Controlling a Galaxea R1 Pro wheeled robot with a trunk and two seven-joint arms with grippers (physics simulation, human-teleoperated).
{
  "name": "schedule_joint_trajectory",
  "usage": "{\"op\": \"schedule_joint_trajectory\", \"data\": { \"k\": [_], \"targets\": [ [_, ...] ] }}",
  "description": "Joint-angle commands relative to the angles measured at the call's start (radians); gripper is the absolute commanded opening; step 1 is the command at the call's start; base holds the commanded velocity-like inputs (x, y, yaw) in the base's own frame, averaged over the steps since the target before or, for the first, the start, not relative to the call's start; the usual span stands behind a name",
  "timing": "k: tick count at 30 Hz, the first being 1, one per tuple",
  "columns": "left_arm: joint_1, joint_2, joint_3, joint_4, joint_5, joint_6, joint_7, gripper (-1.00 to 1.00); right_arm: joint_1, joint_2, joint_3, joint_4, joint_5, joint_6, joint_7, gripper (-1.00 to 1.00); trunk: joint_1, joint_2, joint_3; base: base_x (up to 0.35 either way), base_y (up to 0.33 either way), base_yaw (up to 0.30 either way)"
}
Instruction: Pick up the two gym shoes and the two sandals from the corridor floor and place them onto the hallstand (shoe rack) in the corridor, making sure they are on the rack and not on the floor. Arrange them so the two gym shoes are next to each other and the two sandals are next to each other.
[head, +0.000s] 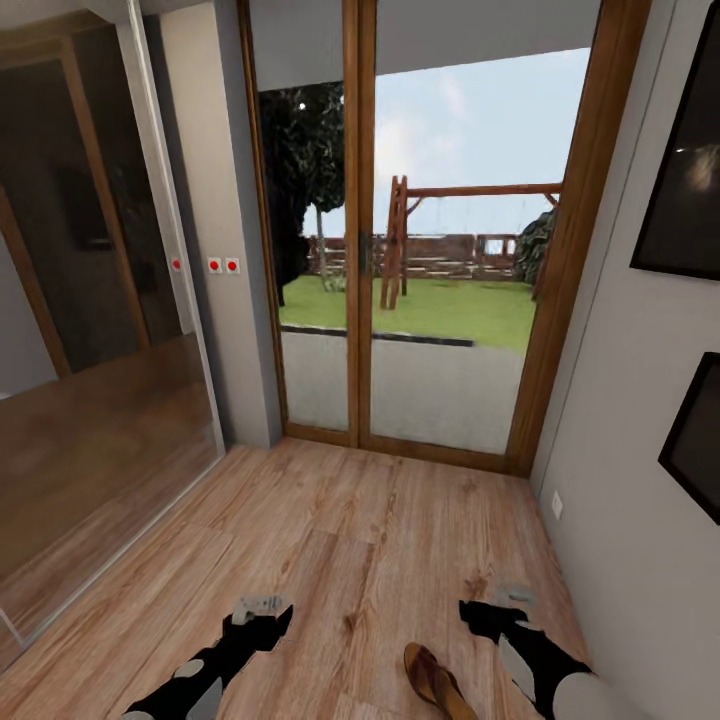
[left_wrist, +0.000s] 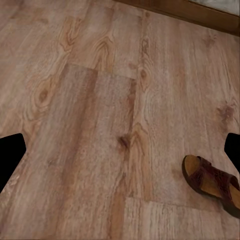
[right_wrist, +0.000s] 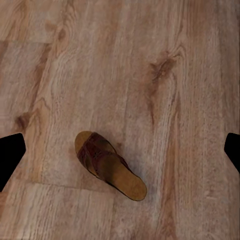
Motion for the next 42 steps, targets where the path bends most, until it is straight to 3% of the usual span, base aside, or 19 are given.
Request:
{"op": "schedule_joint_trajectory", "data": {
  "k": [1, 2, 3, 7, 12, 17, 23, 40, 42],
  "targets": [
    [-0.001, 0.000, -0.003, -0.006, 0.010, -0.001, 0.013, 1.00, 0.000, 0.000, -0.004, -0.028, -0.004, 0.010, 0.000, 1.00, 0.000, 0.000, -0.001, 0.000, 0.000, 0.000],
    [-0.001, -0.001, -0.003, -0.014, 0.010, -0.001, 0.031, 1.00, 0.000, 0.000, -0.004, -0.051, -0.004, 0.022, 0.000, 1.00, 0.000, 0.000, -0.001, 0.000, 0.000, 0.000],
    [-0.001, -0.002, -0.004, -0.051, 0.008, 0.002, 0.100, 1.00, 0.000, -0.001, -0.004, -0.120, -0.004, 0.107, 0.004, 1.00, 0.000, 0.000, -0.001, 0.000, 0.000, 0.000],
    [-0.002, -0.003, -0.005, -0.103, 0.007, 0.005, 0.204, 1.00, 0.000, -0.001, -0.004, -0.164, -0.004, 0.275, 0.008, 1.00, 0.000, 0.000, -0.001, 0.000, 0.000, 0.000],
    [-0.002, -0.003, -0.005, -0.116, 0.007, 0.005, 0.238, 1.00, 0.000, -0.001, -0.003, -0.218, -0.005, 0.324, 0.012, 1.00, 0.000, 0.000, -0.001, 0.000, 0.000, 0.000],
    [-0.002, -0.001, -0.008, -0.117, 0.004, 0.005, 0.248, 1.00, 0.000, -0.002, 0.003, -0.360, -0.011, 0.341, 0.013, 1.00, 0.000, 0.000, -0.001, 0.000, 0.000, 0.000],
    [-0.002, -0.002, -0.011, -0.114, 0.002, 0.005, 0.250, 1.00, 0.000, -0.002, 0.004, -0.421, -0.003, 0.341, 0.010, 1.00, 0.000, 0.000, -0.001, 0.000, 0.000, 0.000],
    [-0.001, -0.002, -0.011, -0.114, 0.002, 0.006, 0.251, 1.00, 0.000, -0.007, -0.003, -0.420, -0.005, 0.342, 0.011, 1.00, 0.000, 0.000, -0.002, 0.000, 0.000, 0.000],
    [-0.002, -0.001, -0.011, -0.114, 0.001, 0.006, 0.251, 1.00, 0.000, -0.007, -0.004, -0.420, -0.004, 0.342, 0.011, 1.00, 0.008, -0.014, -0.010, 0.000, 0.000, 0.000]
  ]
}}
